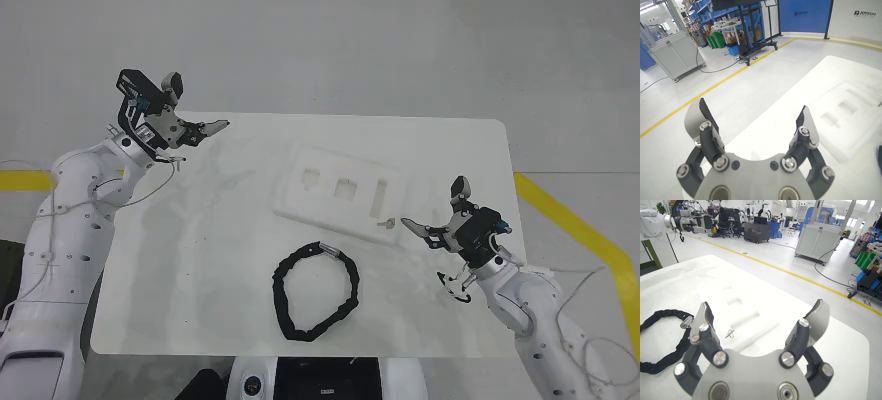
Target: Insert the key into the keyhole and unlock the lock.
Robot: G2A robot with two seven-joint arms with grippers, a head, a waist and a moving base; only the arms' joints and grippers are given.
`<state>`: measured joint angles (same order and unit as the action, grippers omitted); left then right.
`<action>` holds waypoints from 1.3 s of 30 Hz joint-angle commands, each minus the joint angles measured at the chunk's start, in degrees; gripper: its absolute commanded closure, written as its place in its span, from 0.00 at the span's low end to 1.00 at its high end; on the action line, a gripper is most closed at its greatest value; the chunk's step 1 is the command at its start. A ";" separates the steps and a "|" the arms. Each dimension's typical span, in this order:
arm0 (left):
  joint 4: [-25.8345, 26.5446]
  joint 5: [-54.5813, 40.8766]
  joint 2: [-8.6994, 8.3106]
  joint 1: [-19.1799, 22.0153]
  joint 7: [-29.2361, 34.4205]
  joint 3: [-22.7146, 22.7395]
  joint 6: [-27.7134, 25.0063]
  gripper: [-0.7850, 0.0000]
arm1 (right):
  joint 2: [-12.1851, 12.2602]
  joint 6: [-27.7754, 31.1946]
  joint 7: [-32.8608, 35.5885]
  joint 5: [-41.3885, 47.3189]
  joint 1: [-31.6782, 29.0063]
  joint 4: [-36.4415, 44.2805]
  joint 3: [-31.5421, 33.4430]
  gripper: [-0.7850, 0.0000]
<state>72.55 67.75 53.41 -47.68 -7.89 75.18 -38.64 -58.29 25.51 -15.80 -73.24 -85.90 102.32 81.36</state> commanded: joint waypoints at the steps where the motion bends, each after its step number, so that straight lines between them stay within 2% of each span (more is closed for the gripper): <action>1: 0.00 0.00 0.00 0.00 0.00 0.00 0.00 0.00 | 0.00 0.00 0.00 0.00 0.00 0.00 0.00 0.00; 8: 1.01 -0.96 -0.04 -0.85 1.76 0.33 0.19 0.00 | 0.00 0.00 0.00 0.00 0.00 0.00 0.00 0.00; 15: 4.42 -2.24 -0.62 -1.07 7.09 0.45 -9.49 0.00 | 0.00 0.00 0.00 0.00 0.00 0.00 0.00 0.00; 21: 5.14 -3.92 -0.29 0.05 6.04 -2.41 -17.09 0.00 | 0.00 0.00 0.00 0.00 0.00 0.00 0.00 0.00; 23: 5.62 -3.80 -0.03 0.99 6.41 -4.48 -19.36 0.00 | 0.00 0.00 0.00 0.00 0.00 0.00 0.00 0.00; 30: 9.24 -7.59 -0.22 3.41 6.65 -16.42 -19.36 0.00 | 0.00 0.00 0.00 0.00 0.00 0.00 0.00 0.00; 36: 12.07 -8.62 -2.31 6.36 4.56 -26.71 -19.36 0.00 | 0.00 0.00 0.00 0.00 0.00 0.00 0.00 0.00; 39: 13.08 -7.47 -3.72 7.99 1.21 -31.62 -19.36 0.00 | 0.00 0.00 0.00 0.00 0.00 0.00 0.00 0.00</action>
<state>85.44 59.91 50.18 -40.19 -5.21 45.47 -58.00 -58.29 25.51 -15.80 -73.24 -85.90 102.32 81.36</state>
